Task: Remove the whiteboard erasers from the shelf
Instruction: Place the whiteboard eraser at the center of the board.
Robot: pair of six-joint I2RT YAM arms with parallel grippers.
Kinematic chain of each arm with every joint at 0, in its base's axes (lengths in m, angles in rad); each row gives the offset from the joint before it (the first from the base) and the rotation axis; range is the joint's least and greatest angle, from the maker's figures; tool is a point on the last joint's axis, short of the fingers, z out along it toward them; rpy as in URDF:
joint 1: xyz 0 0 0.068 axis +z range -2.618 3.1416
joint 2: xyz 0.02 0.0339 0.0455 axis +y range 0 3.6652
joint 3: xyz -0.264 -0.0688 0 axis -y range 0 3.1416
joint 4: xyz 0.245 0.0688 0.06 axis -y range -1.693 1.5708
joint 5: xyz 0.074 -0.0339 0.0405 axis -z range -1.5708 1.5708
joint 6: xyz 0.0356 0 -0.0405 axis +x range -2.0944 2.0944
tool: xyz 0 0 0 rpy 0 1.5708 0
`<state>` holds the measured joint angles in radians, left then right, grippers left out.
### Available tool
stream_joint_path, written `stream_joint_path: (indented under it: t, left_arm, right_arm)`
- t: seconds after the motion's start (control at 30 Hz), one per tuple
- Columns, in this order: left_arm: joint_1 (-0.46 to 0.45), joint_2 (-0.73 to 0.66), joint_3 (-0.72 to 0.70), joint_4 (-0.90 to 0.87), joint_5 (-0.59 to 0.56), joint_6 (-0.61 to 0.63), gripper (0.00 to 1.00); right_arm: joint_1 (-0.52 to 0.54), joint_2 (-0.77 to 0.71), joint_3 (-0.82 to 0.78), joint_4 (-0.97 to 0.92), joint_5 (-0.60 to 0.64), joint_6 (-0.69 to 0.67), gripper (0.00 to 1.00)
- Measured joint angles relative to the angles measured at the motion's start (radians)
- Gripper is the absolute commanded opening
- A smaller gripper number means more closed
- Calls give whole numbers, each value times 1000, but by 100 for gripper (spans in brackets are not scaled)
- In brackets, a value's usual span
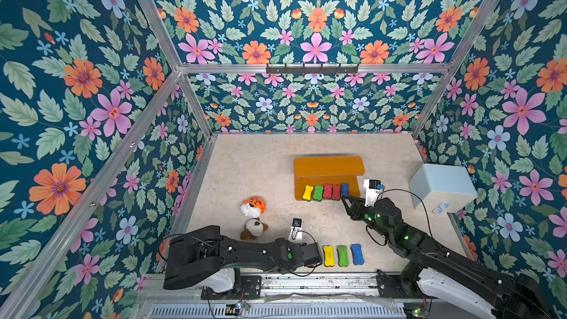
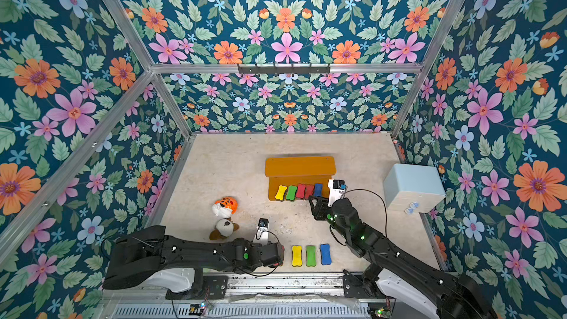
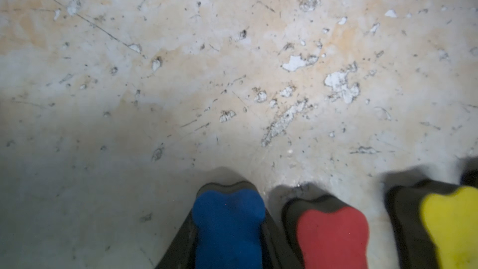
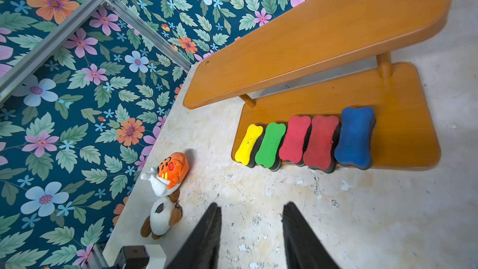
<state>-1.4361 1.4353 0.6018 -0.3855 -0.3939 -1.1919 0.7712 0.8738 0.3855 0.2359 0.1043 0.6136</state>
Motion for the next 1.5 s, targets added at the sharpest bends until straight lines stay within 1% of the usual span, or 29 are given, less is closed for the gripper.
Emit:
stream_joint_path:
  t: [0.2, 0.43, 0.53, 0.87, 1.17, 1.5]
  left_arm:
    - [-35, -10, -6, -23, -7, -53, 17]
    - [-48, -13, -10, -30, -19, -76, 36]
    - [-50, -14, -10, -34, -21, -81, 40]
    - [-56, -27, -7, -63, -2, -84, 50]
    - [-57, -51, 5, -114, 11, -88, 53]
    - [-46, -129, 64, -196, -31, -80, 56]
  right_arm:
    - [0, 12, -2, 21, 0, 6, 44]
    - [0, 16, -1, 28, 0, 6, 44]
    - [0, 18, 2, 29, 0, 16, 44]
    - [0, 26, 7, 35, -1, 17, 45]
    - [-1, 31, 12, 36, -3, 18, 45]
    - [-1, 37, 21, 34, -5, 21, 45]
